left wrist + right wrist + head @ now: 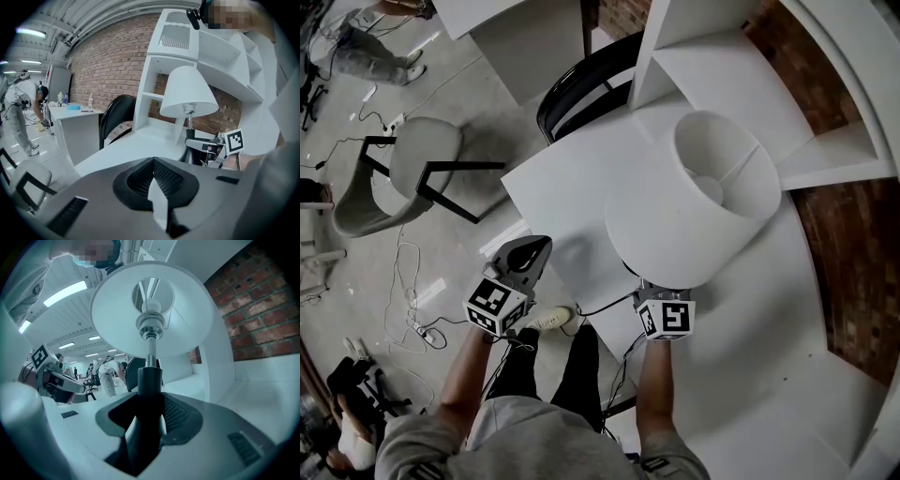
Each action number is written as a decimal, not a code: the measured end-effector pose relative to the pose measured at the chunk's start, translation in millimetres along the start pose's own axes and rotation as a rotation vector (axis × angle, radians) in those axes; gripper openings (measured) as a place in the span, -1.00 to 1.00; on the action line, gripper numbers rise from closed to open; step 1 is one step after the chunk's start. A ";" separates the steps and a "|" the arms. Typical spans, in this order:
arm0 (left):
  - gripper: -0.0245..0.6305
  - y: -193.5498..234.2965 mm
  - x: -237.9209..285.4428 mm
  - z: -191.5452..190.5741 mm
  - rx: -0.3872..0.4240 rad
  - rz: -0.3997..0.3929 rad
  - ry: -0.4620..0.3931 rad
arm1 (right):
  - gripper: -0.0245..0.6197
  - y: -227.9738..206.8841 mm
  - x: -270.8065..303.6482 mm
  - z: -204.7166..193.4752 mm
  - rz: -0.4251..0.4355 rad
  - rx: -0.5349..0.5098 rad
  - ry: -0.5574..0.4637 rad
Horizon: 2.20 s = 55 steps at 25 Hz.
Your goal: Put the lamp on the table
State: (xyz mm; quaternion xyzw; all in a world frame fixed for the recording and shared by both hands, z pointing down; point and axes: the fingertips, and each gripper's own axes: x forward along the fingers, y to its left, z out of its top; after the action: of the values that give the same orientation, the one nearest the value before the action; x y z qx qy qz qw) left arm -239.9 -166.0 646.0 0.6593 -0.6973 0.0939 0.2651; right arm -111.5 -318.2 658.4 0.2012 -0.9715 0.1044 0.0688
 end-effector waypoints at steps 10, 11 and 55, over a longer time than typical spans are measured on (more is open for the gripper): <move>-0.91 1.8 -1.0 -11.6 -0.005 0.003 0.010 | -0.39 2.2 -1.8 -1.8 0.010 -0.015 -0.032; -0.91 1.4 -1.7 -12.9 -0.005 0.001 0.012 | -0.39 2.4 -2.2 -1.5 0.009 -0.016 -0.036; -0.91 -21.7 -34.2 -30.3 0.061 -0.030 0.034 | -0.39 21.8 -20.2 -24.3 -0.030 -0.095 -0.108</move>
State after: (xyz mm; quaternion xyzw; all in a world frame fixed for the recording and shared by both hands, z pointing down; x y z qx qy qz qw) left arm -211.8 -124.2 649.9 0.6759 -0.6795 0.1222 0.2579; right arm -99.8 -285.4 674.5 0.2177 -0.9745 0.0460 0.0273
